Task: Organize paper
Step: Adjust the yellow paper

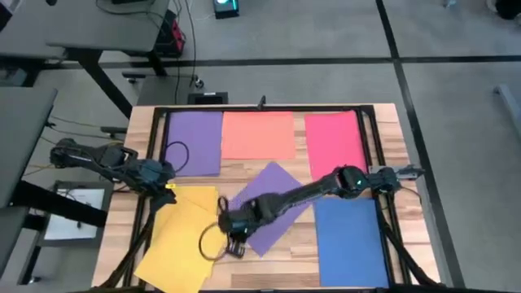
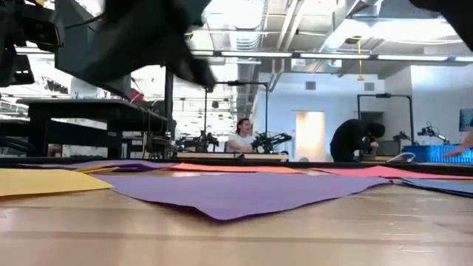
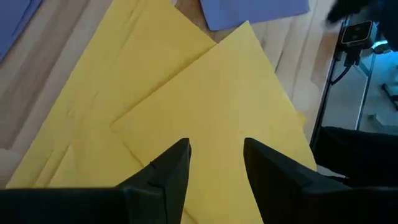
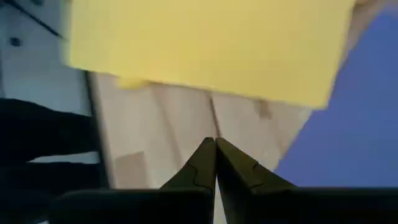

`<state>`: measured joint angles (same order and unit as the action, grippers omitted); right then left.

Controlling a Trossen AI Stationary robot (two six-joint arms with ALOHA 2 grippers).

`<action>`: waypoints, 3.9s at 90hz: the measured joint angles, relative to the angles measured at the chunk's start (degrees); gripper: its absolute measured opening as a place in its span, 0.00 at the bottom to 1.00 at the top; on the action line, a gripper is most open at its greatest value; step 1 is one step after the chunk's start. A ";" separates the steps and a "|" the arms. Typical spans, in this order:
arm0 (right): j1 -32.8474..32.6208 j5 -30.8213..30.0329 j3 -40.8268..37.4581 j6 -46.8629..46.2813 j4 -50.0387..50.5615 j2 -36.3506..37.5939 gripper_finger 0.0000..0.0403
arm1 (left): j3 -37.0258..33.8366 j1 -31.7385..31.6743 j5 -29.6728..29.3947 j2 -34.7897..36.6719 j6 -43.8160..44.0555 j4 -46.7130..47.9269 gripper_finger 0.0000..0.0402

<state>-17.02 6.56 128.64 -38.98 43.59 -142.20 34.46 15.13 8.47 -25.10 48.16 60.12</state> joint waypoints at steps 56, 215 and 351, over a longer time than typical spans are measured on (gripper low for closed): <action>3.08 2.47 0.20 -1.83 -8.80 -8.00 0.00 | -0.02 0.00 -0.16 -0.02 0.80 -0.67 0.34; 5.64 -2.00 0.31 9.48 -14.08 -8.16 0.00 | -0.02 0.00 -0.13 -0.04 0.16 -0.53 0.34; 2.49 5.09 0.22 12.02 -23.47 -9.59 0.00 | -0.07 0.00 0.02 -0.02 2.19 -0.67 0.34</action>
<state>-14.52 11.65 128.86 -26.96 20.12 -151.80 34.39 15.14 8.49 -25.12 50.34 59.44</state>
